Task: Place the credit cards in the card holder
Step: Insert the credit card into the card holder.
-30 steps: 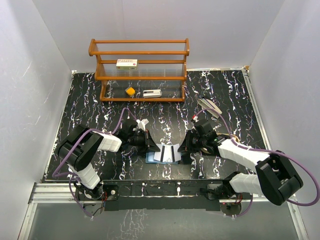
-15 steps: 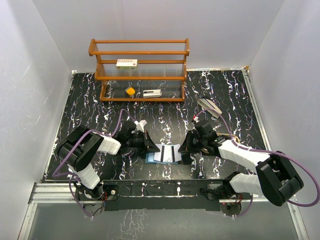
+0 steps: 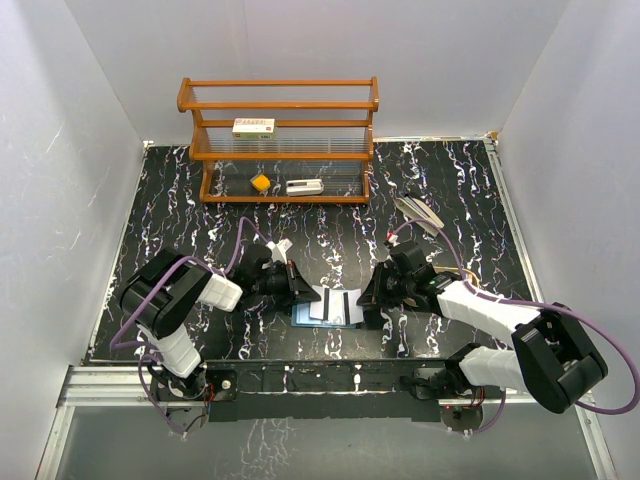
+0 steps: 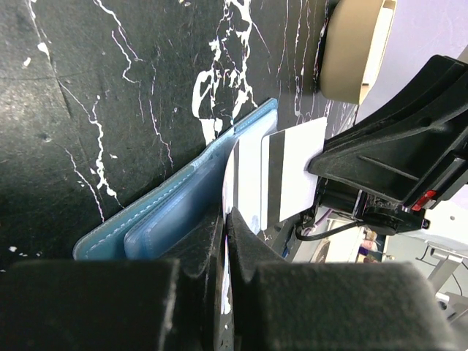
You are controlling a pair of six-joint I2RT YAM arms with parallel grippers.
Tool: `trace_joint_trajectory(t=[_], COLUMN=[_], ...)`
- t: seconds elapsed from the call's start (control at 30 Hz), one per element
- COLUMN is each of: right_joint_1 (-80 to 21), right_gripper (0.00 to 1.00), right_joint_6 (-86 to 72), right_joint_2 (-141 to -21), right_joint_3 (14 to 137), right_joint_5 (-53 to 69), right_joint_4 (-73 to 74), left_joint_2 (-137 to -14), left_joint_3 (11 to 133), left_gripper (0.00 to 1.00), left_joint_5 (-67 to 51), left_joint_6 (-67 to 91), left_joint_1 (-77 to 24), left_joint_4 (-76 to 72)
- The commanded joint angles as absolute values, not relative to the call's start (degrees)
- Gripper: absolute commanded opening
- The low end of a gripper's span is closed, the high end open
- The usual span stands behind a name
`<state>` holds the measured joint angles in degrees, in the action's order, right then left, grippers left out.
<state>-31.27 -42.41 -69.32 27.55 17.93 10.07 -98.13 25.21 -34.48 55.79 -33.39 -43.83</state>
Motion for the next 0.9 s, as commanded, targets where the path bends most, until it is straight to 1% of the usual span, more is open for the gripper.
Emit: trace_joint_trajectory(t=[0.0,0.2,0.73,0.8,0.87], right_joint_1=[-31.11,-31.11,-31.06,-31.06,-31.11], right_gripper=[0.00,0.00,0.00,0.00,0.00], right_joint_6=[-42.14,-42.13,-42.32,-42.35,-42.45], right_joint_2=[-68.52,-68.60,-68.14,-68.19,-68.13], right_joint_3=[26.85,26.89,26.48,26.46,26.38], right_joint_5=[16.70,16.61,16.62,16.53,16.52], right_joint_4=[9.23,9.23,8.85,8.96,8.81], left_joint_2=[-98.35,-96.98,-98.43,-98.49,-98.47], left_joint_3=[23.97,23.84,22.30,22.55,23.05], left_gripper=[0.01,0.00,0.00,0.01,0.04], left_joint_5=[-30.68,-30.76,-31.03,-30.37,-29.51], left_joint_6=[54.45,54.25,56.95,57.25,57.30], left_joint_1=[-33.99,-34.19,-35.75,-35.84,-35.86], left_joint_4=[-42.34,-39.97,-43.06,-43.07,-42.46])
